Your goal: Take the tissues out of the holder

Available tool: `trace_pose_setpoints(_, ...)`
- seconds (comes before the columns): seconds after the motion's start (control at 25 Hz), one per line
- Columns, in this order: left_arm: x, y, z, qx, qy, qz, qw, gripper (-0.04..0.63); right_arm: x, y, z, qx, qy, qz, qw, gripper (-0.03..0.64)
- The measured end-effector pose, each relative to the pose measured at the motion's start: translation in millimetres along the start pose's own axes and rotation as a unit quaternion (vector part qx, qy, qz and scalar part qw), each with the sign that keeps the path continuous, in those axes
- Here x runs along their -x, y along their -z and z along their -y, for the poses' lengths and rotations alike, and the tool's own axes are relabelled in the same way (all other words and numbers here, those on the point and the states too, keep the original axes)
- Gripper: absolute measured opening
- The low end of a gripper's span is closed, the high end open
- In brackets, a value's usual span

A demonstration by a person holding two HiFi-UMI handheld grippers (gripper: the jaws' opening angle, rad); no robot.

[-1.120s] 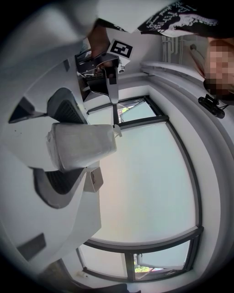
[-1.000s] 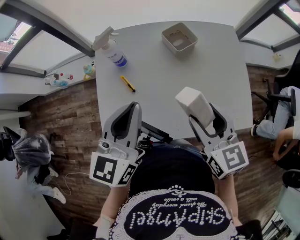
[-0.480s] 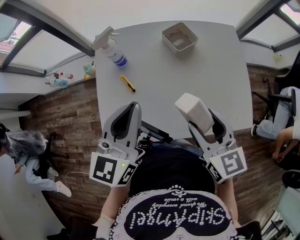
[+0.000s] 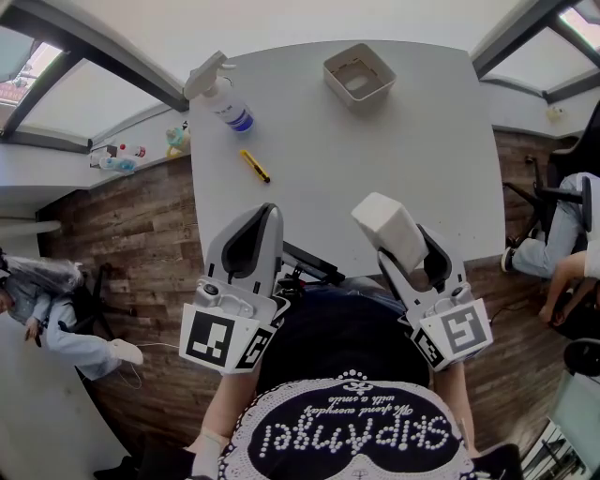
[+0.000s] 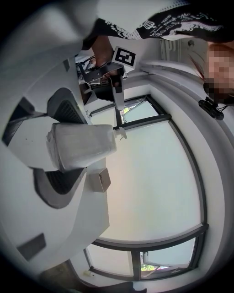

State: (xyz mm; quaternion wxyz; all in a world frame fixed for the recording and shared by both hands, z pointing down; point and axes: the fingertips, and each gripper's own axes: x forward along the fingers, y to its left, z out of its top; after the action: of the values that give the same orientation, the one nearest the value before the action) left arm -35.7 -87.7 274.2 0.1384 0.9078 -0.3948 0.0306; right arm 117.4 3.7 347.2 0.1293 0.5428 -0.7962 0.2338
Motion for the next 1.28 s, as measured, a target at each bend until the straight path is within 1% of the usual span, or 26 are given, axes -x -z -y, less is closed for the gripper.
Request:
trace_pose_setpoints(0.48,1,1,0,0.002,0.001,-0.001,1.0000,0.002,-1,8,-9,0.002,-0.010,-0.015,1.000,0.281)
trace_pose_setpoints(0.76,1,1,-1,0.003,-0.001,-0.001,1.0000,0.002,-3,7,-9,0.005,-0.012,-0.015,1.000,0.281)
trace_pose_setpoints(1.28,2,1,-2,0.003,-0.003,0.000,1.0000,0.002,-1,10,2,-0.034,-0.004,-0.012,0.999,0.281)
